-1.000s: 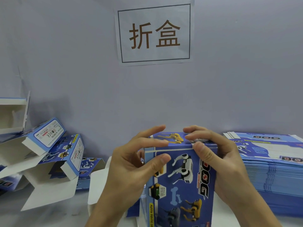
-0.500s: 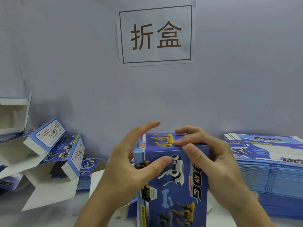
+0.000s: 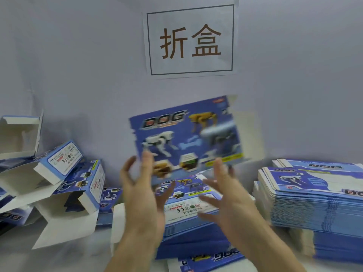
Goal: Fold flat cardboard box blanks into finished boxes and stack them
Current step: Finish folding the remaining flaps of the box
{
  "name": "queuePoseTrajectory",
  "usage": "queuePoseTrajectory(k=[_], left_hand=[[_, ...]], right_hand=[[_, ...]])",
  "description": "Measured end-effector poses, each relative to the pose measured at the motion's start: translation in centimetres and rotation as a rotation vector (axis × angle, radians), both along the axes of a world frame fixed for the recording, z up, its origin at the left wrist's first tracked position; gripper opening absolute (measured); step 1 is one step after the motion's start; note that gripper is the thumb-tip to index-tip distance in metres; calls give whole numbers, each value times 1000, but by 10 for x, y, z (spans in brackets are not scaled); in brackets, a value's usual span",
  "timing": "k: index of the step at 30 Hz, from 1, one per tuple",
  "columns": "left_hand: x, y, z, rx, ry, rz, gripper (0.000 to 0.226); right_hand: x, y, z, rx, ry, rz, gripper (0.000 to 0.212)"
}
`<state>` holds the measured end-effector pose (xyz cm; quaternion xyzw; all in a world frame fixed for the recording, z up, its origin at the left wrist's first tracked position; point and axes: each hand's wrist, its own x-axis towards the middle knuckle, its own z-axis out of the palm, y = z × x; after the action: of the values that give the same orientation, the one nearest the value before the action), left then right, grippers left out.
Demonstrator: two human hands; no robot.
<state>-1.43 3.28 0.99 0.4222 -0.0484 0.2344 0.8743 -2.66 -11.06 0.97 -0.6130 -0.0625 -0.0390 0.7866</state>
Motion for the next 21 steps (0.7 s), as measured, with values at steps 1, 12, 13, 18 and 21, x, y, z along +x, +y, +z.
queuePoseTrajectory(k=[1, 12, 13, 18, 21], left_hand=[[-2, -7, -2, 124, 6, -127, 57], [1, 19, 6, 539, -211, -185, 95], [3, 18, 9, 539, -249, -243, 82], [3, 17, 4, 519, -367, -193, 44], [-6, 0, -2, 486, -233, -240, 48]], right_hand=[[5, -4, -3, 163, -97, -72, 110], [6, -56, -8, -165, -469, 168, 84], [6, -51, -9, -203, -491, 194, 83], [0, -46, -4, -313, -510, 40, 85], [-2, -37, 0, -396, -603, -91, 76]])
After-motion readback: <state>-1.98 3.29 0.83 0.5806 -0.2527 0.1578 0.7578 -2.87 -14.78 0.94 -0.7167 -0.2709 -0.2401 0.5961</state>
